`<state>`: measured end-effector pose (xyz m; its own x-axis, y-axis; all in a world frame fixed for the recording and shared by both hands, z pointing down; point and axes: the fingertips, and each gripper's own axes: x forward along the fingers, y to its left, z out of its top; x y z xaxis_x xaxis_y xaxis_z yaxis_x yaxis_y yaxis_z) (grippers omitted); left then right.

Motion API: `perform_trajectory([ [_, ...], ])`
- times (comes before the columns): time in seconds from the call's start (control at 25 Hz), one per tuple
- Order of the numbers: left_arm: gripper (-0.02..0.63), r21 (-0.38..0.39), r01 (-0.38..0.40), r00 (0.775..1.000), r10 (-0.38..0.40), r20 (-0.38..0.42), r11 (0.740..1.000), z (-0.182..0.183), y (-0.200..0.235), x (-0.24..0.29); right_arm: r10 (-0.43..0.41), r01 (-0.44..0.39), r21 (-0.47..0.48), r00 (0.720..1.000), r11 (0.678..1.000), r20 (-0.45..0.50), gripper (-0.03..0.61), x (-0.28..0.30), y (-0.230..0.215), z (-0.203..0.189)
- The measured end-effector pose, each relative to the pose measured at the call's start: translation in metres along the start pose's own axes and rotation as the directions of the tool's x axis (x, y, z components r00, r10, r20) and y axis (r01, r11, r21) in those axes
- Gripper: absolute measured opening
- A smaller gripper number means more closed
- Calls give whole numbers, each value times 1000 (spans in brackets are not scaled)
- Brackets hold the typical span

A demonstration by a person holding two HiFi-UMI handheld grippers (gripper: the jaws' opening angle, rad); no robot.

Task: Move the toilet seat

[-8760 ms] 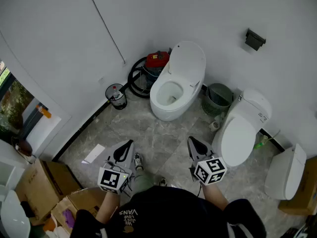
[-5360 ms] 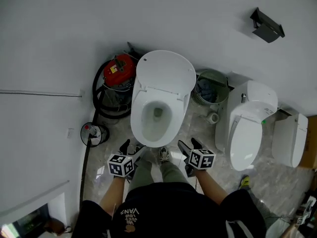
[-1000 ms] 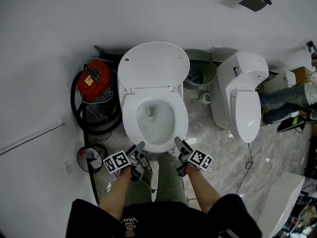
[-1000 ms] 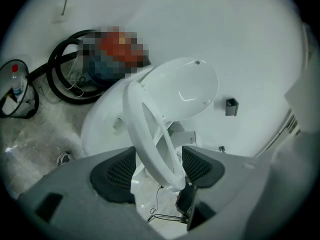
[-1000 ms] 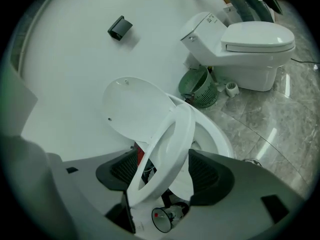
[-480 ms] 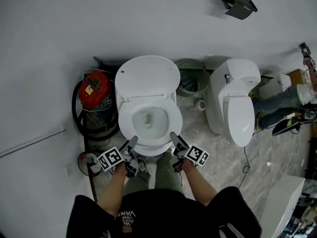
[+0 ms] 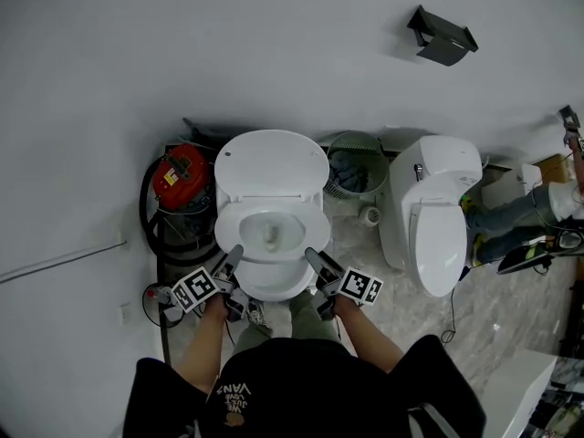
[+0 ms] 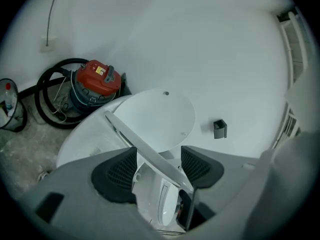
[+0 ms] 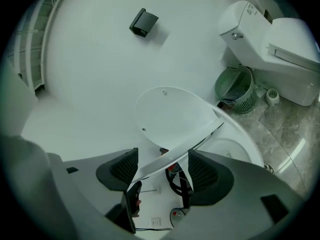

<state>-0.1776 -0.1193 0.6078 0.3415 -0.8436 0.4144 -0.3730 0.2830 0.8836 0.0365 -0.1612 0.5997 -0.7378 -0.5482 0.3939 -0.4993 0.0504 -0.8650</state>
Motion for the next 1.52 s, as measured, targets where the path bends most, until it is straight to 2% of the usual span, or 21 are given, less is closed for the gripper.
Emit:
perform_trajectory([
  [0.36, 280, 3, 18, 993, -19, 113, 1000, 28, -31, 20, 84, -89, -59, 994, 994, -70, 304, 14, 23, 35],
  [0.52, 349, 9, 30, 987, -31, 157, 1000, 43, -40, 24, 119, -127, -96, 989, 987, -85, 310, 23, 33, 49],
  [0.64, 351, 3, 41, 981, -41, 187, 999, 50, -46, 22, 139, -150, -123, 986, 981, -93, 310, 30, 40, 61],
  [0.8, 346, 39, 37, 976, -44, 213, 999, 52, -52, 18, 154, -170, -160, 983, 972, -103, 309, 40, 48, 74],
  [1.04, 303, 65, 43, 970, -57, 235, 997, 52, -61, 17, 165, -188, -225, 979, 956, -117, 309, 59, 56, 97],
  [1.24, 262, 90, 61, 955, -84, 286, 994, 58, -70, 7, 155, -187, -287, 979, 939, -130, 310, 75, 61, 114],
  [1.52, 133, 190, -52, 936, -18, 351, 980, 65, -73, -5, 115, -165, -387, 982, 907, -149, 313, 101, 63, 136],
])
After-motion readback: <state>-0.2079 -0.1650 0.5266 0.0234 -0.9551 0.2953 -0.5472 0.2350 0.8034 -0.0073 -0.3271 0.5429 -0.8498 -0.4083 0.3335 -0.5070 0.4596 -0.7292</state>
